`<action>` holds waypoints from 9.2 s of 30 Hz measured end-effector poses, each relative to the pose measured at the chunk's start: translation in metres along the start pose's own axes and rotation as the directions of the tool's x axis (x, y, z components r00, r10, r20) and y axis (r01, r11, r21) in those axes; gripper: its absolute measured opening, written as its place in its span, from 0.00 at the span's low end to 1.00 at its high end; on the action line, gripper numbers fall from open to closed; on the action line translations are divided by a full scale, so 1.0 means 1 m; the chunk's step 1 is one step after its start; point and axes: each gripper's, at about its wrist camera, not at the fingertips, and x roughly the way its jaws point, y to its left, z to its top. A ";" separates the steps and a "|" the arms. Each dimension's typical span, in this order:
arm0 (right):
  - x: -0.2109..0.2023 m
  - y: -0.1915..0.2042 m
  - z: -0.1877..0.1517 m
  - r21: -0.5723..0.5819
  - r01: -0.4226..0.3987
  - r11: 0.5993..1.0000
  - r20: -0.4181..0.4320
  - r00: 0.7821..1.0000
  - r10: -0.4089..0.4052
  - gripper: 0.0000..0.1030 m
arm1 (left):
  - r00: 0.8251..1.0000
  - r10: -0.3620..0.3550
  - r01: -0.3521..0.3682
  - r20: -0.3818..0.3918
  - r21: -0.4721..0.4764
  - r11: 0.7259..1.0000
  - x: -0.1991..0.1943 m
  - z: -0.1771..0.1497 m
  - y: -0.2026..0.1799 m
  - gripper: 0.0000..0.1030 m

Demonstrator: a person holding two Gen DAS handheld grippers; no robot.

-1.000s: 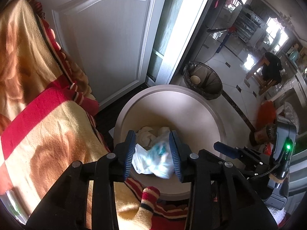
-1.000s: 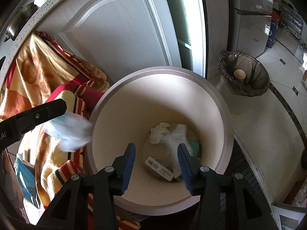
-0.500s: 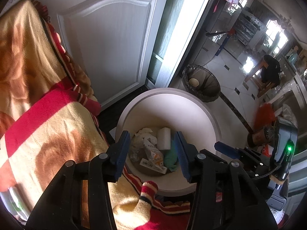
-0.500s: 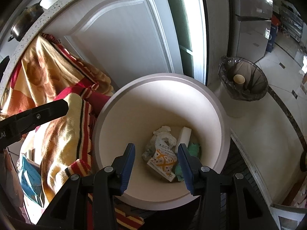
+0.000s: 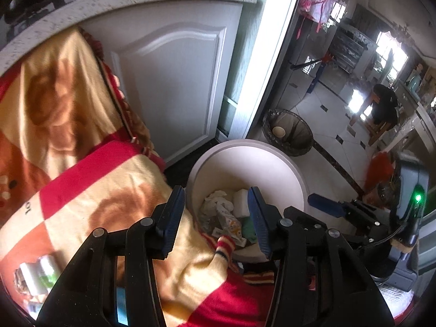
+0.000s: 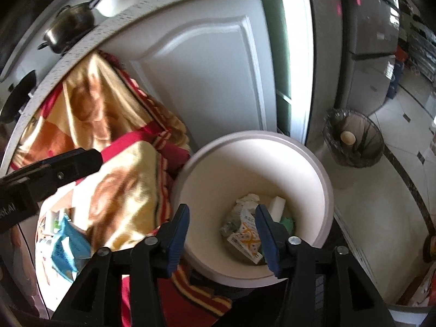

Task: Collect trash
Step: 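Move both open tools back over the trash on the chair, then grasp the crumpled brown paper with left tool while right tool grasps white block, then carry the brown paper and white block with both tools over the white bin, then open both tools to drop the paper and block into the bin, then move both open tools back over the trash on the chair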

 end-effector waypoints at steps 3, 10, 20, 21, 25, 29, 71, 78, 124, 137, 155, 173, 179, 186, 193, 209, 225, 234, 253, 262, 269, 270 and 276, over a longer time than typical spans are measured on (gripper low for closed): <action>-0.012 0.020 0.001 -0.034 -0.020 0.999 0.017 1.000 0.021 0.52 | 1.000 0.015 -0.015 0.021 -0.003 1.000 -0.016 -0.007 0.008 0.45; -0.033 0.066 -0.005 -0.111 -0.057 0.992 0.041 0.997 0.062 0.53 | 0.997 0.047 -0.045 0.058 -0.025 0.999 -0.052 -0.029 0.029 0.45; -0.045 0.124 -0.019 -0.190 -0.106 0.976 0.038 0.993 0.116 0.58 | 0.988 0.108 -0.101 0.106 -0.071 0.992 -0.094 -0.061 0.066 0.45; -0.045 0.131 -0.021 -0.203 -0.111 0.973 0.035 0.992 0.120 0.58 | 0.987 0.115 -0.107 0.108 -0.077 0.991 -0.098 -0.065 0.071 0.45; -0.045 0.154 -0.027 -0.237 -0.135 0.962 0.020 0.989 0.143 0.58 | 0.984 0.138 -0.128 0.111 -0.099 0.987 -0.110 -0.079 0.087 0.45; -0.042 0.175 -0.032 -0.266 -0.159 0.951 0.002 0.986 0.166 0.59 | 0.980 0.166 -0.152 0.112 -0.126 0.980 -0.120 -0.094 0.106 0.45; 0.087 0.373 -0.039 -0.412 -0.385 0.826 -0.316 0.911 0.266 0.62 | 0.987 0.124 -0.159 -0.101 -0.561 0.812 -0.097 -0.212 0.357 0.56; 0.095 0.374 -0.038 -0.419 -0.385 0.822 -0.335 0.907 0.255 0.57 | 0.989 0.106 -0.147 -0.106 -0.544 0.826 -0.068 -0.204 0.364 0.29; -0.013 0.258 -0.010 -0.333 -0.349 0.876 -0.115 0.937 0.329 0.27 | 0.973 0.185 -0.148 0.134 -0.252 0.957 -0.147 -0.125 0.208 0.15; -0.050 0.156 -0.002 -0.227 -0.230 0.946 -0.007 0.972 0.235 0.27 | 0.982 0.102 -0.090 0.157 -0.081 0.993 -0.123 -0.074 0.113 0.15; -0.064 0.041 -0.002 -0.068 -0.121 0.990 0.049 0.991 0.125 0.27 | 0.996 0.022 -0.030 0.090 0.085 0.996 -0.057 -0.033 0.010 0.15; -0.041 -0.017 -0.012 0.034 -0.094 0.995 0.018 0.995 0.093 0.27 | 1.000 -0.003 0.005 -0.016 0.114 0.993 0.001 -0.025 -0.027 0.15; -0.024 -0.026 -0.014 0.065 -0.085 0.994 -0.012 0.996 0.086 0.27 | 0.995 -0.053 0.058 -0.085 0.061 0.996 0.025 -0.021 -0.025 0.15; -0.004 -0.034 -0.015 0.086 -0.074 0.994 -0.047 0.996 0.078 0.27 | 0.989 -0.069 0.074 -0.132 0.033 0.997 0.048 -0.017 -0.028 0.15; 0.017 -0.044 -0.014 0.119 -0.058 0.991 -0.078 0.995 0.068 0.28 | 0.985 -0.065 0.070 -0.163 0.025 0.997 0.068 -0.016 -0.032 0.15; 0.050 -0.053 -0.020 0.160 -0.053 0.986 -0.141 0.987 0.076 0.28 | 0.984 -0.034 0.040 -0.174 0.029 0.999 0.088 -0.014 -0.033 0.16; 0.053 -0.054 -0.022 0.176 -0.018 0.984 -0.157 0.987 0.046 0.41 | 0.984 -0.037 0.039 -0.176 0.010 0.999 0.094 -0.011 -0.028 0.41; 0.046 -0.051 -0.022 0.173 -0.017 0.985 -0.147 0.988 0.043 0.42 | 0.985 -0.042 0.043 -0.167 -0.001 0.999 0.084 -0.013 -0.025 0.46; 0.013 -0.014 -0.013 0.094 -0.032 0.995 -0.093 0.995 0.040 0.44 | 0.998 -0.011 0.012 -0.063 0.027 1.000 0.025 -0.018 -0.017 0.46; -0.008 0.025 -0.009 0.026 -0.059 0.998 -0.052 0.997 0.060 0.44 | 1.000 0.012 -0.012 -0.015 0.005 1.000 -0.012 -0.031 0.006 0.46; -0.021 0.057 -0.010 -0.034 -0.068 0.997 -0.033 0.997 0.067 0.44 | 1.000 0.024 -0.023 0.015 -0.023 0.999 -0.035 -0.041 0.026 0.46; -0.023 0.061 -0.010 -0.040 -0.070 0.997 -0.032 0.997 0.069 0.44 | 0.999 0.025 -0.024 0.020 -0.031 0.999 -0.039 -0.043 0.029 0.46; -0.030 0.086 -0.011 -0.082 -0.092 0.992 -0.025 0.996 0.090 0.50 | 0.998 0.037 -0.034 0.044 -0.067 0.997 -0.057 -0.053 0.052 0.46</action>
